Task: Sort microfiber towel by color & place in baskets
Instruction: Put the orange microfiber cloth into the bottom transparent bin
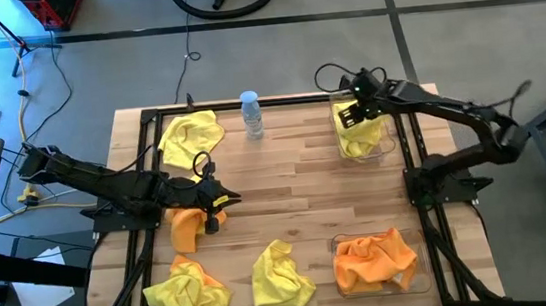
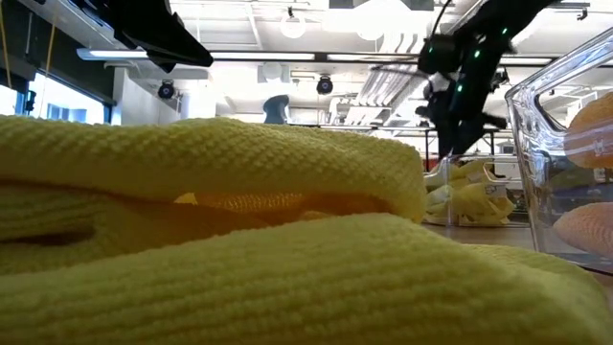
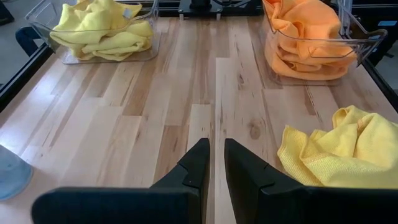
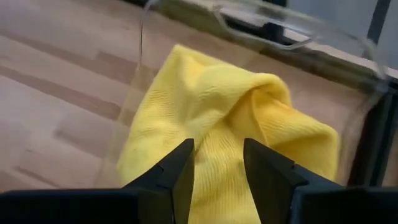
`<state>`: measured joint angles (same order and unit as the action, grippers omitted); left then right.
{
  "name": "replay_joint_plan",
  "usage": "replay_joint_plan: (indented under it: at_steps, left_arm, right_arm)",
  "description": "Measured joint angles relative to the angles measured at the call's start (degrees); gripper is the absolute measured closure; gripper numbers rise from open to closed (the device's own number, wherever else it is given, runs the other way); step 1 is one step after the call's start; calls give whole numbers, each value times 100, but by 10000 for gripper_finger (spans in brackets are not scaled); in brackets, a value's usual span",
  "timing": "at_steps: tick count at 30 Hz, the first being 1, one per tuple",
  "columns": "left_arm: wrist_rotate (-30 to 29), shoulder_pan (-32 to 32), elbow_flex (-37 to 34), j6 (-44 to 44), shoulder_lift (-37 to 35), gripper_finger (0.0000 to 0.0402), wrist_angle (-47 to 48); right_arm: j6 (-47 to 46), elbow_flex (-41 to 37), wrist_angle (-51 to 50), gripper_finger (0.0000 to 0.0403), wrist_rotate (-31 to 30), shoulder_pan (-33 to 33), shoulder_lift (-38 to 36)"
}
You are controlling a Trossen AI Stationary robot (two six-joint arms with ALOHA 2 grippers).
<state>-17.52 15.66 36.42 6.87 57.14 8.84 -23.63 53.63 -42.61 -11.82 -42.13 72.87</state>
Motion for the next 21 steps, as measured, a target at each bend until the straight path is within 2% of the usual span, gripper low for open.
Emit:
replay_joint_plan:
  at_steps: [4,8,12,15,18,21]
  left_arm:
    - [-8,0,0,0,0,367,-3]
    - [-173,0,2,160,109,367,22]
    - [-277,0,2,-121,266,367,98]
    - [-446,2,2,36,389,367,102]
    - [-505,15,138,280,449,367,459]
    - [-746,119,511,682,535,367,1280]
  right_arm:
    - [-192,8,-189,269,144,132,-588]
    - [-484,-166,-577,269,133,665,-1190]
    - [-1049,-660,-597,270,-105,1668,-1755]
    - [-1596,-1160,-340,270,-342,2584,-2086]
    - [-2091,-1686,255,270,-527,3528,-2317]
    - [-2320,-2125,1240,270,-807,4435,-2395]
